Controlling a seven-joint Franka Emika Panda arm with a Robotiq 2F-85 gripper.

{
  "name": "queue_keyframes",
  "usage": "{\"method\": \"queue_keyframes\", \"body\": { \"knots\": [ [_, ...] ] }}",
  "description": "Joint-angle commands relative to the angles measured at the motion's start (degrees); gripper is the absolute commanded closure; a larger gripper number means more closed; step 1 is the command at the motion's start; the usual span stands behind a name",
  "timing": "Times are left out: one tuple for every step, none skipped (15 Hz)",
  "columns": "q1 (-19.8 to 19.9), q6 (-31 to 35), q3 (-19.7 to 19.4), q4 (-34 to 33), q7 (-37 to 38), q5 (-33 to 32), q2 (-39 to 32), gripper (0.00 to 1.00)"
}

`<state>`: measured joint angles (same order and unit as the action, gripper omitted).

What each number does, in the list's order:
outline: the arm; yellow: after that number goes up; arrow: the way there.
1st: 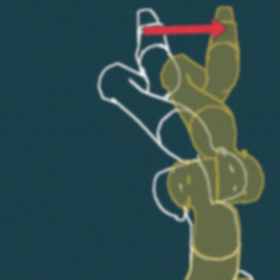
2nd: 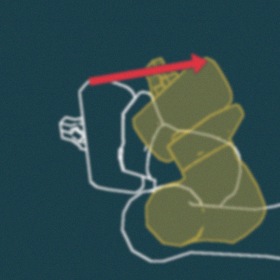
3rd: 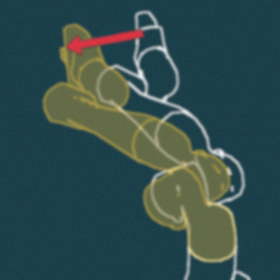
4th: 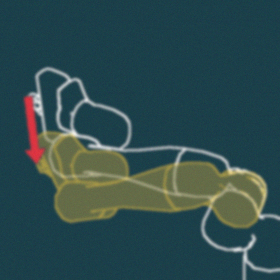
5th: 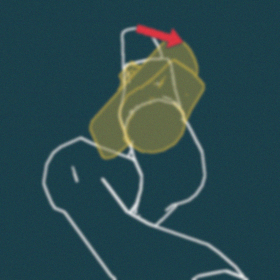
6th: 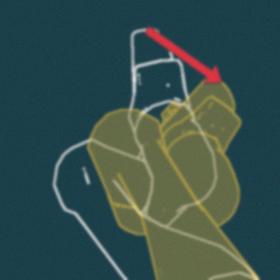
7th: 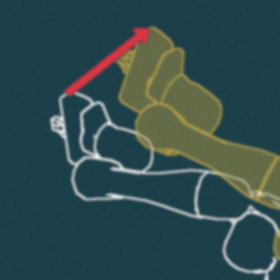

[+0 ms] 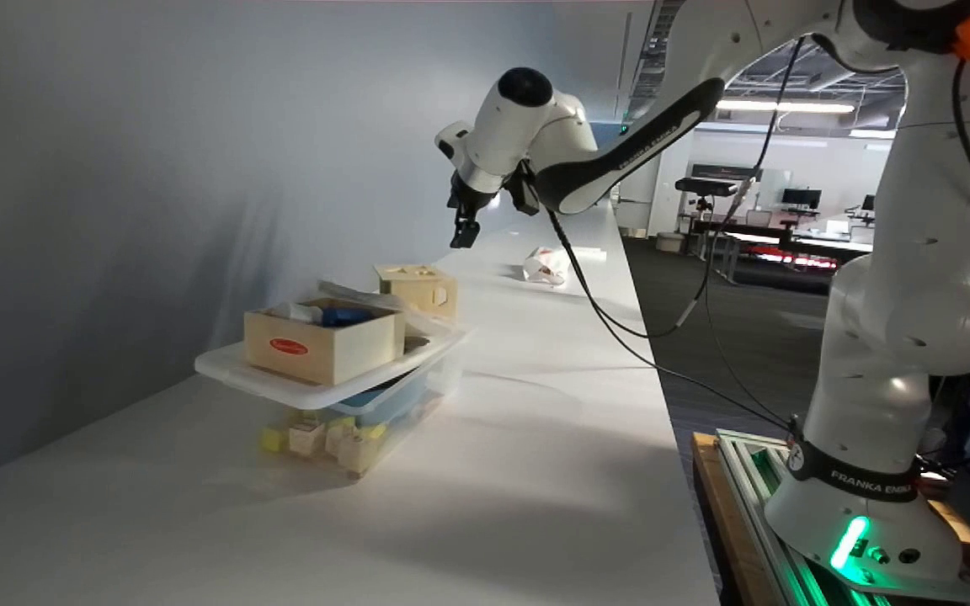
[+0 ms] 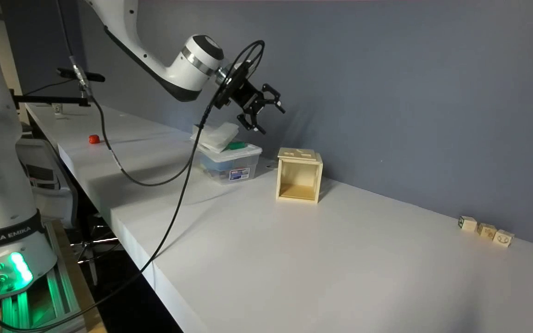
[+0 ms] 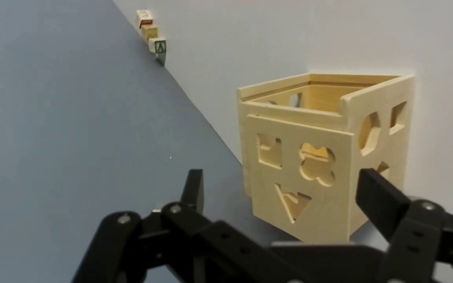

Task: Remove the wooden plaque from the top of the toy box

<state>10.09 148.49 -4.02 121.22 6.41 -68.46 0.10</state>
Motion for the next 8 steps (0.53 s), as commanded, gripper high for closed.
{"method": "queue_keyframes", "body": {
  "knots": [
    [-1.16, 0.38, -1.12, -1.45, 1.98, -3.96, -1.44, 0.0],
    [-1.23, 0.41, -1.15, -2.16, 3.15, -4.93, -2.34, 0.0],
    [-1.34, 0.4, -1.22, -2.16, 3.02, -4.66, -2.56, 0.0],
    [-1.42, 0.4, -1.29, -2.16, 3.02, -4.66, -2.55, 0.0],
    [-1.45, 0.39, -1.32, -2.15, 3.02, -4.66, -2.46, 0.0],
    [-1.45, 0.39, -1.35, -2.15, 3.0, -4.66, -2.37, 0.0],
    [-1.45, 0.39, -1.37, -2.15, 2.99, -4.66, -2.37, 0.0],
    [-1.73, -0.66, -1.28, -1.97, 5.0, -6.79, -2.53, 0.0]
  ]
}}
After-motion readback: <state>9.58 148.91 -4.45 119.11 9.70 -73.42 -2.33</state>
